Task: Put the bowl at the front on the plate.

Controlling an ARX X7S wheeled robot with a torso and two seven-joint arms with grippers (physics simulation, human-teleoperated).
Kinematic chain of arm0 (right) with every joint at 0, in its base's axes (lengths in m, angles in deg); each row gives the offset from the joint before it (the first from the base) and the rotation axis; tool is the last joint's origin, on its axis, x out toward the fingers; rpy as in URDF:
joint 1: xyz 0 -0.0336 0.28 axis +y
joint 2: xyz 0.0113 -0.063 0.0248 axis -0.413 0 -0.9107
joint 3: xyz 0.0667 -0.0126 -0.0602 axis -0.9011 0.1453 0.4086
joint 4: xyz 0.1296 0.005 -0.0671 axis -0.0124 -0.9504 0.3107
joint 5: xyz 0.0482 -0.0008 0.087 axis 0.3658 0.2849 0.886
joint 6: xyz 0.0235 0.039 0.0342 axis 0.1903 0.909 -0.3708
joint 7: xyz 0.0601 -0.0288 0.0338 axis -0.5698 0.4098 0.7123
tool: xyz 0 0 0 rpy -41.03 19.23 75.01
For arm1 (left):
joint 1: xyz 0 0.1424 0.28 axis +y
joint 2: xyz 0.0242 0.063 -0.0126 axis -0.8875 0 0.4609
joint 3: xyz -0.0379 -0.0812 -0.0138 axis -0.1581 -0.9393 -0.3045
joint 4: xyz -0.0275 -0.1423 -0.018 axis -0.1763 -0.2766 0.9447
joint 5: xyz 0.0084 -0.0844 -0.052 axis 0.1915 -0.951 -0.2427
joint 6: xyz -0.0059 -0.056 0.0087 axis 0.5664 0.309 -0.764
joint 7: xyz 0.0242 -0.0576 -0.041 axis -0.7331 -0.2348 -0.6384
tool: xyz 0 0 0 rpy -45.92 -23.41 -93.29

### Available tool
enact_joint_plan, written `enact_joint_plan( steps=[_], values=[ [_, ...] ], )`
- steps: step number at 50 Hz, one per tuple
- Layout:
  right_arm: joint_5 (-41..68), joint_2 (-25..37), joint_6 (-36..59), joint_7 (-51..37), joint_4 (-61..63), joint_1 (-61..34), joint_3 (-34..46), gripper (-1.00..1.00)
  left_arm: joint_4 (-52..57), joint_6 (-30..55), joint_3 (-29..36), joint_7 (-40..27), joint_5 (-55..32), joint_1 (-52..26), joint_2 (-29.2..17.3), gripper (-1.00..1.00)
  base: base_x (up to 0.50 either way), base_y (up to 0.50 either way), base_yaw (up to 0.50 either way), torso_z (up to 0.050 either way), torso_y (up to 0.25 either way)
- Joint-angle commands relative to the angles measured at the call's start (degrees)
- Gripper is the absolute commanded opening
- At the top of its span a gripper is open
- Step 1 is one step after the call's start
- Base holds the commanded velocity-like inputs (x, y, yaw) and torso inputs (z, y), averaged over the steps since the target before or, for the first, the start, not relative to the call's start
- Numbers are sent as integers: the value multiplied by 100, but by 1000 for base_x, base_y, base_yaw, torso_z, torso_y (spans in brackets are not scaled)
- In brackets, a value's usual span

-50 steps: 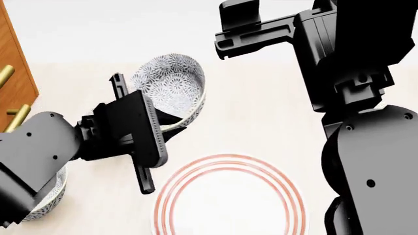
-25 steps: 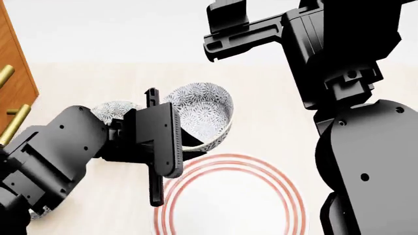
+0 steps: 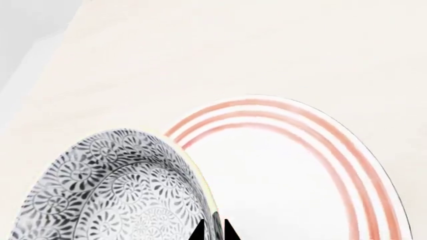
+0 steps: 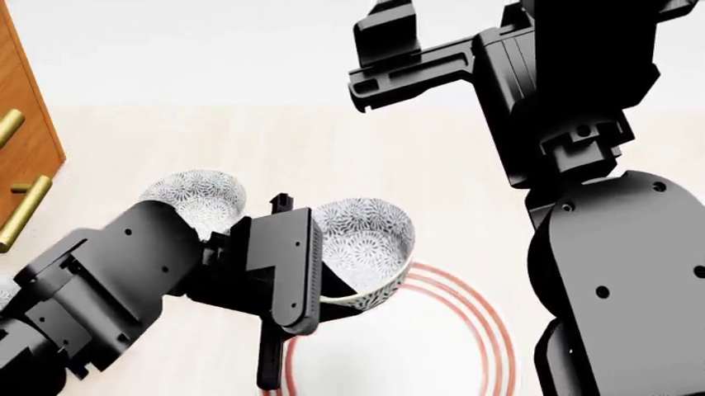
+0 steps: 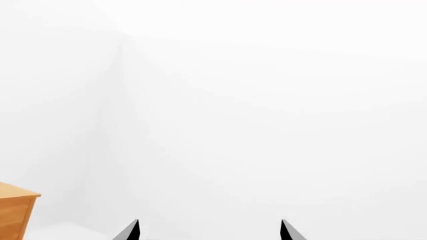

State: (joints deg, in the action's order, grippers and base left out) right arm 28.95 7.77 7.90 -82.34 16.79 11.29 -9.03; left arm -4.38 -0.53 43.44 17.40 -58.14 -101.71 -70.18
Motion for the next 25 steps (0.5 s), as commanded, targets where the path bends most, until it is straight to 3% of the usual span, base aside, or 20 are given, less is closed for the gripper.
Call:
enact_joint_plan(
  steps=[1,11,25],
  values=[
    [-26,19,-148,-6,-147,56,18,100,200,-395,164,256,-589,47,24,-100,0,0,0,0,0],
    [-27,41,-279,-4,-310,65,-13,100,399,-610,419,212,-711,201,24,-100,0,0,0,0,0],
    [-19,59,-495,-16,-447,198,-63,100,656,699,624,264,-153,113,24,-100,0,0,0,0,1]
  ],
)
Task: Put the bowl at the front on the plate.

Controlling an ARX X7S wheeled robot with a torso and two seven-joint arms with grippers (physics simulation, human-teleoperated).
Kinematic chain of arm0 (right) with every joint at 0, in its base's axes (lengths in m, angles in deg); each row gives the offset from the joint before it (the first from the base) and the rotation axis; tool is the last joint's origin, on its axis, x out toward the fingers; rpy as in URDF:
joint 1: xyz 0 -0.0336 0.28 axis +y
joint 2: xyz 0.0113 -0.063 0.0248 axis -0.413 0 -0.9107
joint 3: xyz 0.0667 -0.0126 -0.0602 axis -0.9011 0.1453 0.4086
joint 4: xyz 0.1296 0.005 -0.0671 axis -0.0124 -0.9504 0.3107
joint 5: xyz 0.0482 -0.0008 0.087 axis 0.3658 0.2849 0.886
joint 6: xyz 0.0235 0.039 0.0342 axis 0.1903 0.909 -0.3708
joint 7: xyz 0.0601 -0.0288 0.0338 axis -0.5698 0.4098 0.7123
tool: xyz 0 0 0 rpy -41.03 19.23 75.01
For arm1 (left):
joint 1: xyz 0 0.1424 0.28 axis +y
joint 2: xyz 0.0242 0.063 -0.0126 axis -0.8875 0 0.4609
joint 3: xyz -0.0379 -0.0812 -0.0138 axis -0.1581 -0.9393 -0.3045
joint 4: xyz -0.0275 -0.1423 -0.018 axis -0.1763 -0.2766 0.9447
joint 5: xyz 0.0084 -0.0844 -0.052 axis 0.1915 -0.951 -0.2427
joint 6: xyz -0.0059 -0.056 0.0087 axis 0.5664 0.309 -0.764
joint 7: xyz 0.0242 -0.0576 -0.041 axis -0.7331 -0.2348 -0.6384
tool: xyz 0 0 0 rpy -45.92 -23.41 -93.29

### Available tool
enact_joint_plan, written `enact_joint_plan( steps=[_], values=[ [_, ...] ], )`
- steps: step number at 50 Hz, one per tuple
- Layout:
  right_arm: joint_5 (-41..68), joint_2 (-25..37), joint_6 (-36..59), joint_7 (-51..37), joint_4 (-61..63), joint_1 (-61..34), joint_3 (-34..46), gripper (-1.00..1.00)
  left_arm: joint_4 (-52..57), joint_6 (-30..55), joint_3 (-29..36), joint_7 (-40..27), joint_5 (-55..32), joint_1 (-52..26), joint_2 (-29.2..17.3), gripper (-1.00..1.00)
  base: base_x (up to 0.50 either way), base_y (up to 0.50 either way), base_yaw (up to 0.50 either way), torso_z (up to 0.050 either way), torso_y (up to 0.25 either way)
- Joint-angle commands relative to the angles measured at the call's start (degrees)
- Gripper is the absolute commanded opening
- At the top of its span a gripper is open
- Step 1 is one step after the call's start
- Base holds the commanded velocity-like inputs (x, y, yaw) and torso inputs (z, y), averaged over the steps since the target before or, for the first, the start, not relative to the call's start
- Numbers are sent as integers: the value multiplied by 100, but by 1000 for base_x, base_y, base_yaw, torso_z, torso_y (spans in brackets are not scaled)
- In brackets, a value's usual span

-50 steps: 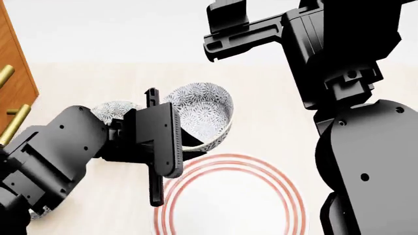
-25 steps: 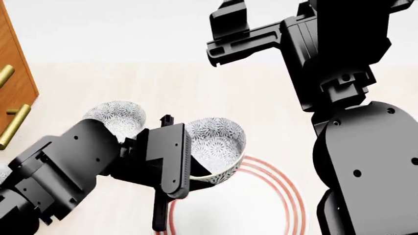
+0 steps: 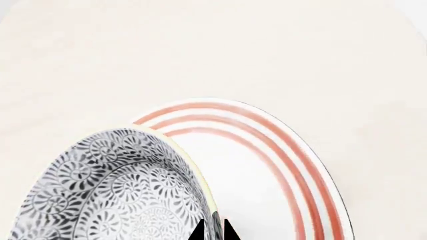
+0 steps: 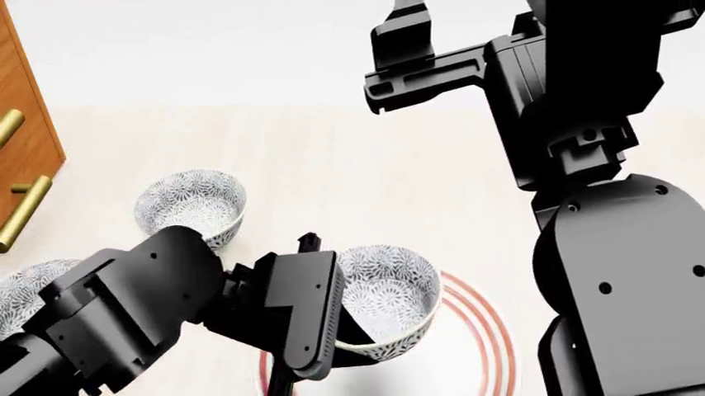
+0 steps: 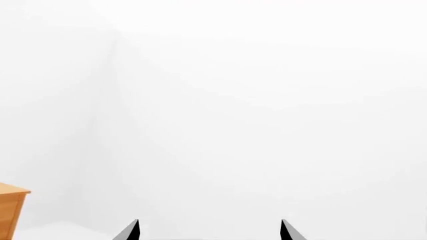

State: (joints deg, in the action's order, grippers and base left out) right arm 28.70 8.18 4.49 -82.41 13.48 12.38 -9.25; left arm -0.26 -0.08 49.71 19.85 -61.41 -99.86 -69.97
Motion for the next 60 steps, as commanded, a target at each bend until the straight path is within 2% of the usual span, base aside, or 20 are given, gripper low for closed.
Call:
enact_joint_plan(
  steps=[1,24,38,60],
  values=[
    [10,21,-165,-10,-120,97,-49,100,258,670,-5,11,189,-80,3,-100,0,0,0,0,0],
    [23,51,-297,-59,-264,177,-70,100,436,200,26,-150,263,21,3,-100,0,0,0,0,0],
    [126,54,-256,-98,-187,235,-118,100,430,130,26,-416,340,71,3,-100,0,0,0,0,0],
    [142,101,-363,-123,-250,288,-127,100,498,170,48,-374,403,232,3,-100,0,0,0,0,0]
  ],
)
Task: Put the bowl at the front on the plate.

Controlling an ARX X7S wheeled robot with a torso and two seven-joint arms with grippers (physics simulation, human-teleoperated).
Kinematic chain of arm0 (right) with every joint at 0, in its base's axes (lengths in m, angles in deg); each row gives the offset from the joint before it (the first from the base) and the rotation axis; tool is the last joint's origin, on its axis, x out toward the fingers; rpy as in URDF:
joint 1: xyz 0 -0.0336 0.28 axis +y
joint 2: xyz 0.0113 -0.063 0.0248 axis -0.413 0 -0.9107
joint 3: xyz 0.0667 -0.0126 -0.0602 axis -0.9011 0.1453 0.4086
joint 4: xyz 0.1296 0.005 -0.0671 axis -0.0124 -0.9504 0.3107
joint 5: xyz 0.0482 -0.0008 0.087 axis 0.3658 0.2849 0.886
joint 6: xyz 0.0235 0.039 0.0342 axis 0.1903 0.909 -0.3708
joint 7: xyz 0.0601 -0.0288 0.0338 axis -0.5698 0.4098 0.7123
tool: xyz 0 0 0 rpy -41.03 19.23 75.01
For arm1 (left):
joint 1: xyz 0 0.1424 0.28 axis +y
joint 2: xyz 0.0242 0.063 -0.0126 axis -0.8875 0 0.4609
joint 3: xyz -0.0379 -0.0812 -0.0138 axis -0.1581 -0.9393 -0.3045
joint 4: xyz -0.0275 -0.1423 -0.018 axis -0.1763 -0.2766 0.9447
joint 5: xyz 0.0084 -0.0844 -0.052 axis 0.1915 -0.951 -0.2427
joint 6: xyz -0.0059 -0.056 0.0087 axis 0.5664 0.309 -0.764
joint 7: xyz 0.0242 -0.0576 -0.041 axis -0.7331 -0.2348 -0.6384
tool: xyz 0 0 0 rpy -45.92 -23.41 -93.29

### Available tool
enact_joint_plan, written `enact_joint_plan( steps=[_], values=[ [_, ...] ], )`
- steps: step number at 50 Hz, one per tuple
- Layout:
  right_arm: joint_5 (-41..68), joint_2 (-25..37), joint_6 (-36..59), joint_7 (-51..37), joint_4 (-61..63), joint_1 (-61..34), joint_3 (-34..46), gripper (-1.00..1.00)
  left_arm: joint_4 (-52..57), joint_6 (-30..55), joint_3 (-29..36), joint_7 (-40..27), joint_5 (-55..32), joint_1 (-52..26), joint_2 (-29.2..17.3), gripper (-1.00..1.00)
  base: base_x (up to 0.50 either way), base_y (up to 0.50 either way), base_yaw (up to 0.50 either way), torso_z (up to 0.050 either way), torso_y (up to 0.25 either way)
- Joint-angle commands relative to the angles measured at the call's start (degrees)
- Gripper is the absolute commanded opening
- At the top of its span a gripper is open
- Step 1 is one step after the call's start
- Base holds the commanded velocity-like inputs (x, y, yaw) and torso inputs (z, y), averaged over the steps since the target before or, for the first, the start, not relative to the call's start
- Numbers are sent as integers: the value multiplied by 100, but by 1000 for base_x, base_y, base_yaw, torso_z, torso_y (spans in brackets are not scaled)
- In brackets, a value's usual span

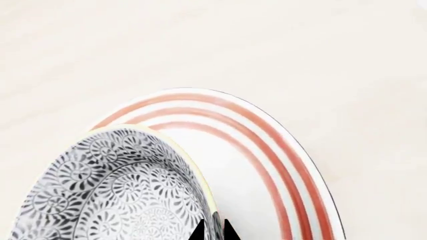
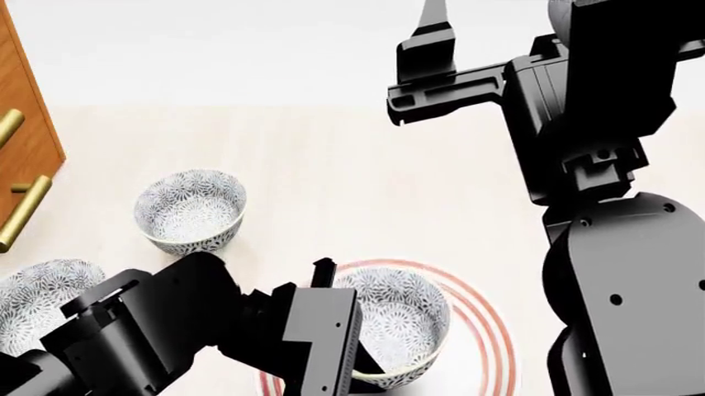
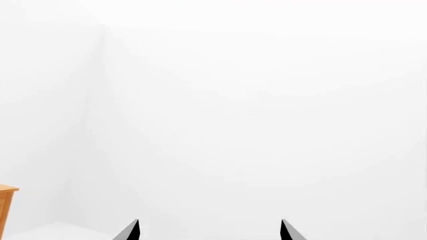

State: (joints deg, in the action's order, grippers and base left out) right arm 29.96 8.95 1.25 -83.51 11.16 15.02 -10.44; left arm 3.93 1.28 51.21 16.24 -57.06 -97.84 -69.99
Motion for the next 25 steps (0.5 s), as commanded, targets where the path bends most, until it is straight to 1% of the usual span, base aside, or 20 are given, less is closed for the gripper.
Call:
enact_joint_plan(
  steps=[1,25],
  values=[
    [19,25,-40,-15,-20,24,-9,100,79,14,-102,-13,-28,35,5,-100,0,0,0,0,0],
    [76,26,-56,-43,-59,35,41,100,14,-27,-108,-228,45,235,5,-100,0,0,0,0,0]
  ],
)
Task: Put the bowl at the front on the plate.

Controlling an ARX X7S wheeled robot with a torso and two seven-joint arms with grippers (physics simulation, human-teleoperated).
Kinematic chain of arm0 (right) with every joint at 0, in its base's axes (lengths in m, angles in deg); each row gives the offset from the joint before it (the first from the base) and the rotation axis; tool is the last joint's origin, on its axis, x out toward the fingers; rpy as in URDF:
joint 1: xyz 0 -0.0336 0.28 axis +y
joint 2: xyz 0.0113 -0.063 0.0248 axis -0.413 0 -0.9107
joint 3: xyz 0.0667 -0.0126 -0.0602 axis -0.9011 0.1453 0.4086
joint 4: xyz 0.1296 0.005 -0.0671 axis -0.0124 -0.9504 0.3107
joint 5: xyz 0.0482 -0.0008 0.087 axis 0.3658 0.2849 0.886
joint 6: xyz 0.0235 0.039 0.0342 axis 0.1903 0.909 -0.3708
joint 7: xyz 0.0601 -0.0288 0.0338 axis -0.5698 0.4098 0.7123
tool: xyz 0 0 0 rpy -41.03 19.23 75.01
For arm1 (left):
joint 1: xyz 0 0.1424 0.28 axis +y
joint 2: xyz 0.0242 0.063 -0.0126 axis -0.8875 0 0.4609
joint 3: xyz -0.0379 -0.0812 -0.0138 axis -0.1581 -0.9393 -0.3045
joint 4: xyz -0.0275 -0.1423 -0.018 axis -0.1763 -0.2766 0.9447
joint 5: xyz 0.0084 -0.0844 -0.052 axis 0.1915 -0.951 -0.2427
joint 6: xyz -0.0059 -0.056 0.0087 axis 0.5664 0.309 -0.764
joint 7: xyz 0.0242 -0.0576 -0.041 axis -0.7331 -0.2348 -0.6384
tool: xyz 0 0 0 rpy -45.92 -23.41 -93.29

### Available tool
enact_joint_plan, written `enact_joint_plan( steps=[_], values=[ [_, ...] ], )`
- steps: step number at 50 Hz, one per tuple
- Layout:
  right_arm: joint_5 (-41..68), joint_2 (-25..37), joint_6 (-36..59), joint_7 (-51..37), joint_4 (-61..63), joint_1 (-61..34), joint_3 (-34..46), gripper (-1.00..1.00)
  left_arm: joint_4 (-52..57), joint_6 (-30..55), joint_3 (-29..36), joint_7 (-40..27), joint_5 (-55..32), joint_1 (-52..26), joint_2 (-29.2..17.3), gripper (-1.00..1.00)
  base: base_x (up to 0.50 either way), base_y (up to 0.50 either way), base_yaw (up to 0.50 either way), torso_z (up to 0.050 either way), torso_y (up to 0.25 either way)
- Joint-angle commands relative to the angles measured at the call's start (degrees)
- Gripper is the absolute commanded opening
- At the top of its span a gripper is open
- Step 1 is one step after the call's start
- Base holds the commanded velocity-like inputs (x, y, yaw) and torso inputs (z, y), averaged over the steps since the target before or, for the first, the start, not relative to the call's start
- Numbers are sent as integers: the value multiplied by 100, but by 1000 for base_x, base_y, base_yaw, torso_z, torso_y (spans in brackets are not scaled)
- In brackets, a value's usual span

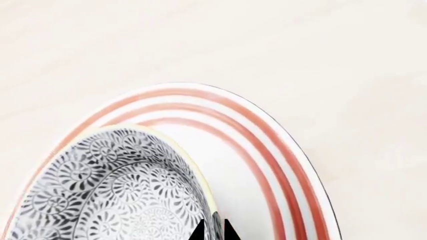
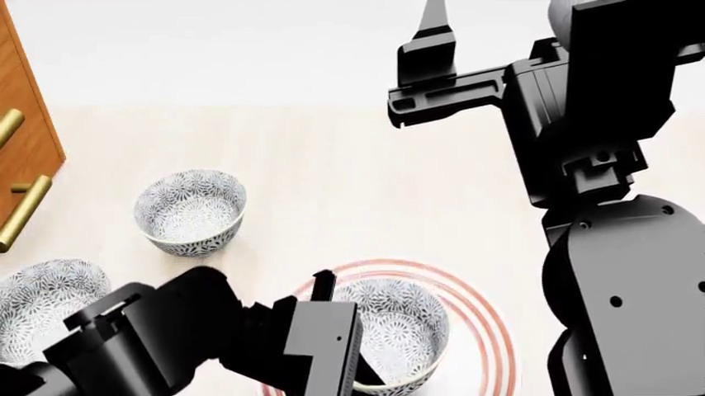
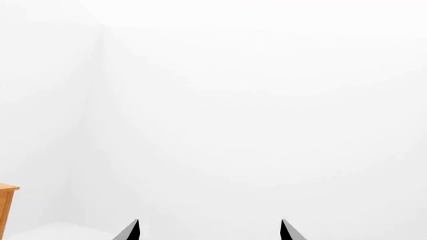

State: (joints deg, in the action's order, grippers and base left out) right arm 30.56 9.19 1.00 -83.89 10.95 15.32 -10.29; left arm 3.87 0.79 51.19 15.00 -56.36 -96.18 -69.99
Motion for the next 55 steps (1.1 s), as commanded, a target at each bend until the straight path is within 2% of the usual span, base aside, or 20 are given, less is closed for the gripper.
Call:
enact_joint_plan(
  steps=[1,18,19,32,35,37,45,54,55],
  values=[
    [23,3,-26,-6,-38,3,23,100,15,16,-108,-104,-22,75,5,-100,0,0,0,0,0],
    [53,20,-15,-57,-17,-5,38,100,-19,-36,-106,-209,63,164,5,-100,1,0,0,0,0],
    [55,22,-14,-63,-13,-2,36,100,-22,-32,-105,-233,82,169,5,100,0,0,0,0,0],
    [67,59,-45,-79,-11,-24,37,100,7,-32,-117,-52,40,164,5,100,0,0,0,0,0],
    [69,65,-43,-93,-15,-45,28,100,59,138,-135,178,-155,130,5,100,0,0,0,0,0],
    [47,83,-58,-103,0,-45,39,100,144,437,-186,528,-514,79,5,100,0,0,0,0,0],
    [-6,88,-115,-134,-82,-60,76,100,319,997,-255,1041,-1837,-251,5,100,0,0,0,0,0],
    [-53,114,-172,-141,-128,-63,128,100,355,1098,-170,1106,-2921,-561,5,100,0,0,0,0,0],
    [-64,118,-186,-144,-133,-64,133,100,379,1399,-276,1217,-3303,-647,5,100,0,0,0,0,0]
  ],
)
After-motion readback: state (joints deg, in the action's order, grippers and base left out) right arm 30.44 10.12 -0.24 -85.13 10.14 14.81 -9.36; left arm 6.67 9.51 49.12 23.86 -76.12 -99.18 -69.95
